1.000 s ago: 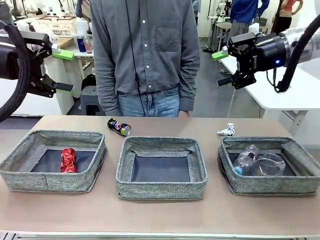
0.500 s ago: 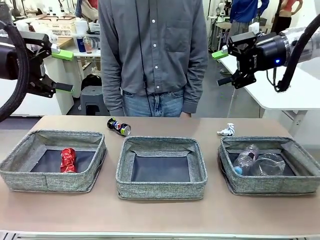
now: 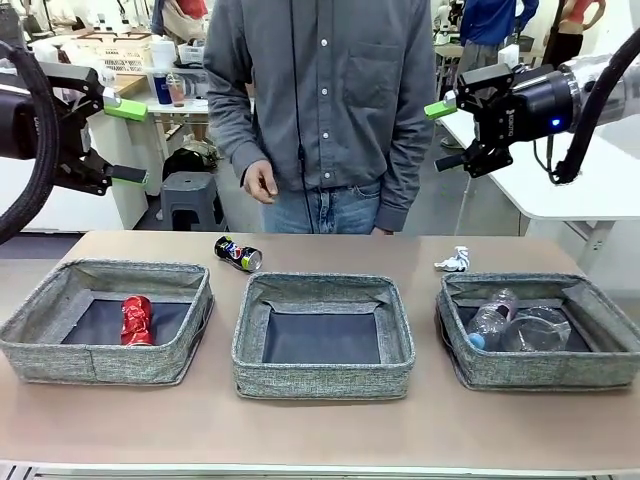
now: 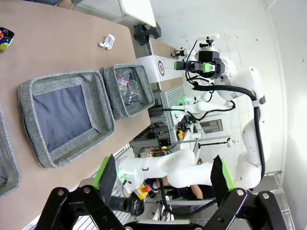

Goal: Sort the waste into the appropriate baskets.
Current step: Pick up the waste item pointed out by the person.

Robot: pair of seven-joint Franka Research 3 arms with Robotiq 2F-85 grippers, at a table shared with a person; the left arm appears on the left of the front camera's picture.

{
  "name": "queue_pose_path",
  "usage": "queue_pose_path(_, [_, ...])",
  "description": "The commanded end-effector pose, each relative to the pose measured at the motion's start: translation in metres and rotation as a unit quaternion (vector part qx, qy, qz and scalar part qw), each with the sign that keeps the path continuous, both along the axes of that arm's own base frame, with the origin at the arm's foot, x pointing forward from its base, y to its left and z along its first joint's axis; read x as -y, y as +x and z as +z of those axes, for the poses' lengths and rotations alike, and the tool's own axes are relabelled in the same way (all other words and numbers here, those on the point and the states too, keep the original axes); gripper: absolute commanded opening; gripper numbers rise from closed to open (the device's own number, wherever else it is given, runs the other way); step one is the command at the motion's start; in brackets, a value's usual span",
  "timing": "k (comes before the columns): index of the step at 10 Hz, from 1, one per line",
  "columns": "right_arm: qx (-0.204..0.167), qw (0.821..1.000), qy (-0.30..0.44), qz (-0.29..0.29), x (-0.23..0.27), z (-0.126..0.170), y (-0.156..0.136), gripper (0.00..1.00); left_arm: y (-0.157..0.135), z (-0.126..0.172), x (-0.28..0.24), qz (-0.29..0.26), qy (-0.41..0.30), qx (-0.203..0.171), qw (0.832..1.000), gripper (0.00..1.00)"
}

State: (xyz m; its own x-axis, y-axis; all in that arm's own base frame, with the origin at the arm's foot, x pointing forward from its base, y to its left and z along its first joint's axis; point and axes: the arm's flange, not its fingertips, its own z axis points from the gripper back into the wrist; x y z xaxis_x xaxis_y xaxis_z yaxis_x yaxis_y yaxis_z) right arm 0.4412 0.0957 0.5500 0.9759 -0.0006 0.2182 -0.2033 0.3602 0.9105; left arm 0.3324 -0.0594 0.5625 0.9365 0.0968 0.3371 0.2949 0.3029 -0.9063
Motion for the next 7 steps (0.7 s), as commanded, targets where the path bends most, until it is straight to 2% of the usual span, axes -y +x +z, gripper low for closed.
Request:
queue_pose_path(1, [-0.006,1.0,-0.007,-0.005,-0.0003,0.0067,0.0014,1.0,-0.0012,0.0031,0.0006,-0.001,-0.004,-0.004,1.0,1.0])
queue_pose_path(7, [-0.006,1.0,-0.007,-0.005,-0.0003,0.0067,0.0014,1.0,-0.0012,0.0031,0.0006,-0.001,-0.004,-0.004,1.0,1.0])
